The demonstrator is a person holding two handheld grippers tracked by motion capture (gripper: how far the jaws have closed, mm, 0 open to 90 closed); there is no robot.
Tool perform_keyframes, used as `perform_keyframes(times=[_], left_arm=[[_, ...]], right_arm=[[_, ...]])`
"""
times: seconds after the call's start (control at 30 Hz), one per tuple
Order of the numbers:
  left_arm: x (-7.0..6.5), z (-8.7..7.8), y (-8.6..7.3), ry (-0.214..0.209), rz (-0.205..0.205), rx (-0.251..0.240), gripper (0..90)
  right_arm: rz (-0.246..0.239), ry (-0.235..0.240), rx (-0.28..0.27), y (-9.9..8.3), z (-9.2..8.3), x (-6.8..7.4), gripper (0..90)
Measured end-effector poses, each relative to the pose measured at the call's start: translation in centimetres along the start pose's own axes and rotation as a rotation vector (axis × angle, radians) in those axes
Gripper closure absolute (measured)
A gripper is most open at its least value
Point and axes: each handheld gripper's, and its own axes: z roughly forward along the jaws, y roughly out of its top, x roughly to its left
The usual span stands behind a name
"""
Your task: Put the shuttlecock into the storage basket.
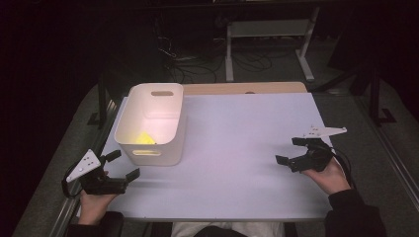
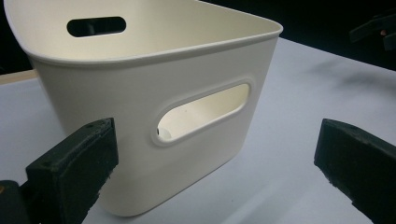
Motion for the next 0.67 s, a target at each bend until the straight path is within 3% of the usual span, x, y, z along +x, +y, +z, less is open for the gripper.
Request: perform_keyframes(times=[0.37, 0.67], left_arm=[[0.0, 0.0, 0.0, 0.001, -0.002, -0.001, 0.0], [0.0, 0.0, 0.0, 0.0, -0.005, -0.006, 0.0]], right_arm=[[0.012, -0.039, -0.027, -2.0, -1.5, -0.8, 0.0], [0.022, -0.057, -0.017, -3.3, -1.7, -1.2, 0.0]])
